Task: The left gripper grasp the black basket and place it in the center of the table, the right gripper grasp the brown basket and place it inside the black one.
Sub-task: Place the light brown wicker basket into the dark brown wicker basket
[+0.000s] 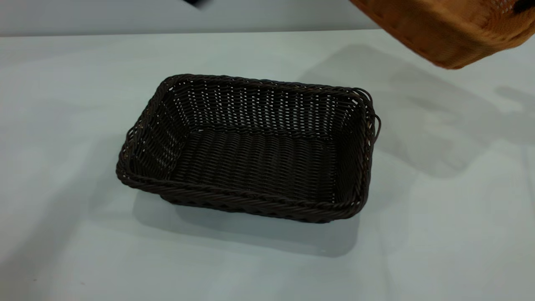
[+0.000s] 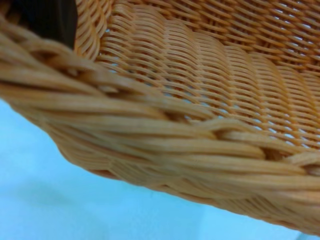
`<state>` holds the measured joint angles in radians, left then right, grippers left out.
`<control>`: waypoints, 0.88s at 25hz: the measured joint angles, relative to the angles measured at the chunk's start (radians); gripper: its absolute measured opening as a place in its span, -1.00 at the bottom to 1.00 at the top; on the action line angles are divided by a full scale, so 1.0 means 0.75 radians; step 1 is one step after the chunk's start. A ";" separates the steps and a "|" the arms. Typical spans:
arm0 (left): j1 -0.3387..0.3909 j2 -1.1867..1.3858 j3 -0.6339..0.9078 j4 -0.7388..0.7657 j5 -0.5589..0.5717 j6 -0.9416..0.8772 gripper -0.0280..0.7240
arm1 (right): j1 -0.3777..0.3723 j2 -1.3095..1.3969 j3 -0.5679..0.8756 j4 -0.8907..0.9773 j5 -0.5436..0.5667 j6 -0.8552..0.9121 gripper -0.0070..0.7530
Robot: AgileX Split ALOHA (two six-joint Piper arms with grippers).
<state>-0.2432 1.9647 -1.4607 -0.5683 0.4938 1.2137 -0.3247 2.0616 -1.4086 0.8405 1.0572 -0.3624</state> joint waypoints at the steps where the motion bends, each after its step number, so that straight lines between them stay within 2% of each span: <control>1: 0.054 -0.021 0.000 -0.023 0.002 -0.017 0.43 | 0.015 -0.020 0.000 -0.044 0.038 0.020 -0.78; 6: 0.263 -0.080 0.000 -0.261 0.002 -0.046 0.43 | 0.225 -0.051 0.000 -0.227 0.144 0.098 -0.78; 10: 0.356 -0.079 0.000 -0.414 0.011 -0.046 0.43 | 0.428 -0.052 0.000 -0.293 0.154 0.135 -0.78; 17: 0.375 -0.079 0.000 -0.440 0.055 -0.046 0.43 | 0.681 -0.037 0.004 -0.301 0.066 0.192 -0.78; 22: 0.375 -0.079 0.000 -0.440 0.084 -0.046 0.43 | 0.730 0.009 0.009 -0.301 -0.027 0.240 -0.78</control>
<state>0.0381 1.9054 -1.4607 -0.8984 0.5569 1.1796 0.2229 2.0684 -1.4021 0.6149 1.0371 -0.1823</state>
